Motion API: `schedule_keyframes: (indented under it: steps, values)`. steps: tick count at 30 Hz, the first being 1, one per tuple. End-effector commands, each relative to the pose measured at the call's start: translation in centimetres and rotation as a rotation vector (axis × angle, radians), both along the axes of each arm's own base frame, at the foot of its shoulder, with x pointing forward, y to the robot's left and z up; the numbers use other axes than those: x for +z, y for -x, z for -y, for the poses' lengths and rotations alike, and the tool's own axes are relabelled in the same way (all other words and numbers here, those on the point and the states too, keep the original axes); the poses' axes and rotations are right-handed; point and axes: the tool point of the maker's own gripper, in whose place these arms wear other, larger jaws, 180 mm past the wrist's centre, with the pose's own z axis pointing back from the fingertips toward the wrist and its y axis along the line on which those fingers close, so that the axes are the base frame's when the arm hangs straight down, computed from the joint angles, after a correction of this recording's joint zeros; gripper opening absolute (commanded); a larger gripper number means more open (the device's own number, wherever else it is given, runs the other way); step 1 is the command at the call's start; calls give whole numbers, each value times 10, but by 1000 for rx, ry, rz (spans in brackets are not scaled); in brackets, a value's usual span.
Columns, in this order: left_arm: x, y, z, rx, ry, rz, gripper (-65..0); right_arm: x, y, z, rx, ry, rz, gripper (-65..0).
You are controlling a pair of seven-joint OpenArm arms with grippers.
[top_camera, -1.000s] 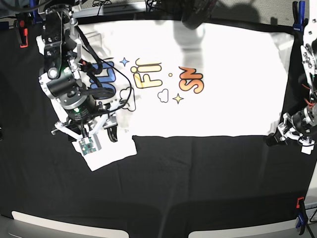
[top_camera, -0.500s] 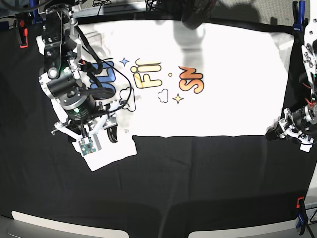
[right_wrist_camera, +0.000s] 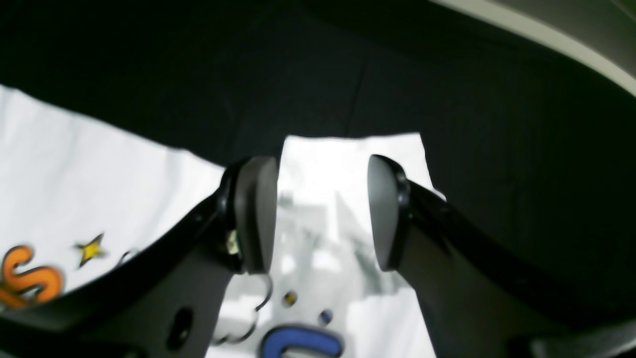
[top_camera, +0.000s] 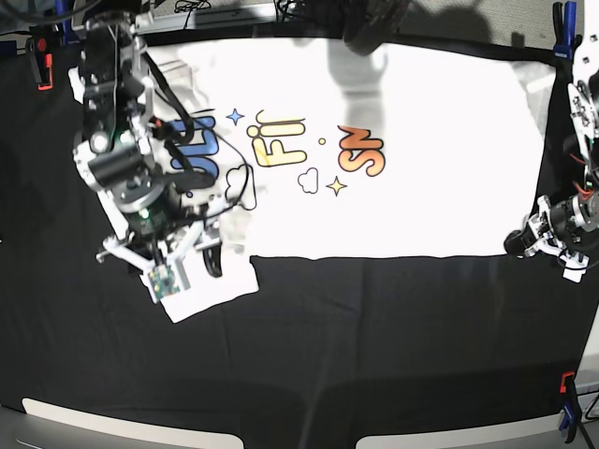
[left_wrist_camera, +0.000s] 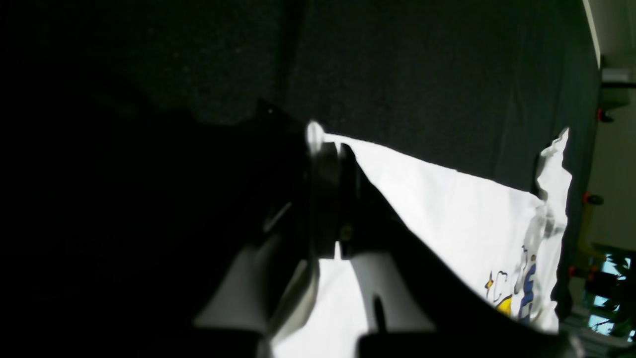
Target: Layout the t-shirt on the table in an organized manner, then fold the t-shirt properly
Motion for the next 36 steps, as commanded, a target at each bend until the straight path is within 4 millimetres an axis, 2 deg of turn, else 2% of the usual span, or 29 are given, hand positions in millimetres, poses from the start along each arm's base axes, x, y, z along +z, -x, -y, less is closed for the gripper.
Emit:
schedule_keyframes:
  steps: [1, 8, 12, 14, 17, 21, 25, 27, 30, 36]
  values:
    - [9, -7, -9, 4, -21, 17, -650, 16, -14, 5, -11, 11, 64, -364]
    - [9, -7, -9, 4, -21, 18, -650, -8, -90, 45, -120, 60, -34, -364]
    - [13, -10, -8, 18, -2, 32, -650, -13, -133, 66, -179, 46, -108, -364]
    - [16, -13, -8, 34, 17, 47, -650, -18, -151, 76, -206, 37, -150, -364]
    - [19, -16, -7, 46, 35, 58, -650, -34, -168, 91, -245, 18, -233, -364]
    - [19, -15, -7, 45, 34, 56, -650, -74, -168, 112, -299, 10, -377, -364]
    - [19, -15, -7, 45, 34, 56, -650, -115, -149, 131, -341, 0, -489, -364]
    - [19, -15, -7, 45, 34, 56, -650, -128, -139, 137, -352, 0, -525, -364]
    - [19, -15, -7, 45, 34, 56, -650, -142, -128, 132, -312, 2, -562, -364]
    - [19, -15, -7, 45, 34, 56, -650, -167, -108, 97, -207, -104, -617, -364]
